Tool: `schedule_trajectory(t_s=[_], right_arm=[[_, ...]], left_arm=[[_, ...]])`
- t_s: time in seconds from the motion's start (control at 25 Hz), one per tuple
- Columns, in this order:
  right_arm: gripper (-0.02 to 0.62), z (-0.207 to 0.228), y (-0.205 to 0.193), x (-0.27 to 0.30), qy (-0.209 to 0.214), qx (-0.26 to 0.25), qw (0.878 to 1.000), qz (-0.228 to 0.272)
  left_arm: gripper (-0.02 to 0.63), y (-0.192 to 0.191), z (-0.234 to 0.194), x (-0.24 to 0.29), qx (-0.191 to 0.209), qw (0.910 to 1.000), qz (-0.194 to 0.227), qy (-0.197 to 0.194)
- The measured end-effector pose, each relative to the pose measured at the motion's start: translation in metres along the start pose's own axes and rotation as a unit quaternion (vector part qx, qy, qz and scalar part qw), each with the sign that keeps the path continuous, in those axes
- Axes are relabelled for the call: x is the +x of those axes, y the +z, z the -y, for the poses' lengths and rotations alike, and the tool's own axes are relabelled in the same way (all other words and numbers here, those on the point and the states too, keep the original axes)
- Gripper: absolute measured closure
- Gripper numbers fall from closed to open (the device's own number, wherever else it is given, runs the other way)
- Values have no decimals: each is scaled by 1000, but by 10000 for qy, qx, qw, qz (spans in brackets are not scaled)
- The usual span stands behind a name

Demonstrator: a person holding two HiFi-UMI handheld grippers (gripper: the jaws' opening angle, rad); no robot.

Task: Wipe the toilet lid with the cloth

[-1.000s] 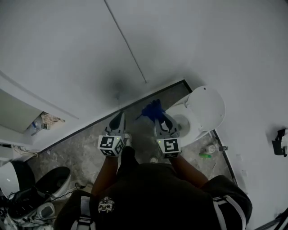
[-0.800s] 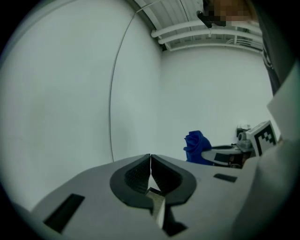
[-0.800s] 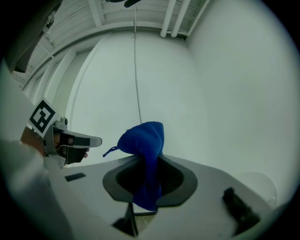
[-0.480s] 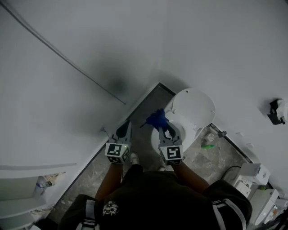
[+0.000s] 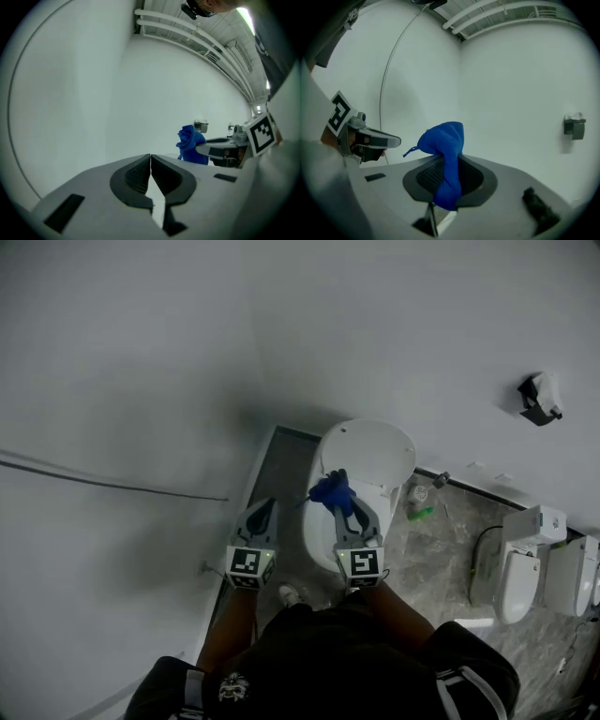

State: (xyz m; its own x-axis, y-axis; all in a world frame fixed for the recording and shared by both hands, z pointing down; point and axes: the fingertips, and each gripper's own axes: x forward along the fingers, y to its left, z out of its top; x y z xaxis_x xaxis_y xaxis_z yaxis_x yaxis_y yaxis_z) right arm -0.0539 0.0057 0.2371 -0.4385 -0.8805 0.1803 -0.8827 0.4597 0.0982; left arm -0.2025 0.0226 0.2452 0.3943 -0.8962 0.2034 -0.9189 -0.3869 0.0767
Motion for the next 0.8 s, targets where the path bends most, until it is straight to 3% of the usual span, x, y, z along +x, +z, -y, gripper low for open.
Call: schedule_trajectory(t_s=[0.32, 0.52, 0.8], right_arm=[[528, 32, -2, -8, -240, -285, 9988, 310], [528, 34, -2, -9, -417, 43, 9982, 440], [528, 109, -42, 58, -657, 136, 9973, 295]], left_arm=[[594, 16, 40, 51, 24, 9994, 230, -264], [594, 6, 35, 54, 224, 9994, 157, -217], [594, -15, 49, 162, 347, 9982, -150, -474]])
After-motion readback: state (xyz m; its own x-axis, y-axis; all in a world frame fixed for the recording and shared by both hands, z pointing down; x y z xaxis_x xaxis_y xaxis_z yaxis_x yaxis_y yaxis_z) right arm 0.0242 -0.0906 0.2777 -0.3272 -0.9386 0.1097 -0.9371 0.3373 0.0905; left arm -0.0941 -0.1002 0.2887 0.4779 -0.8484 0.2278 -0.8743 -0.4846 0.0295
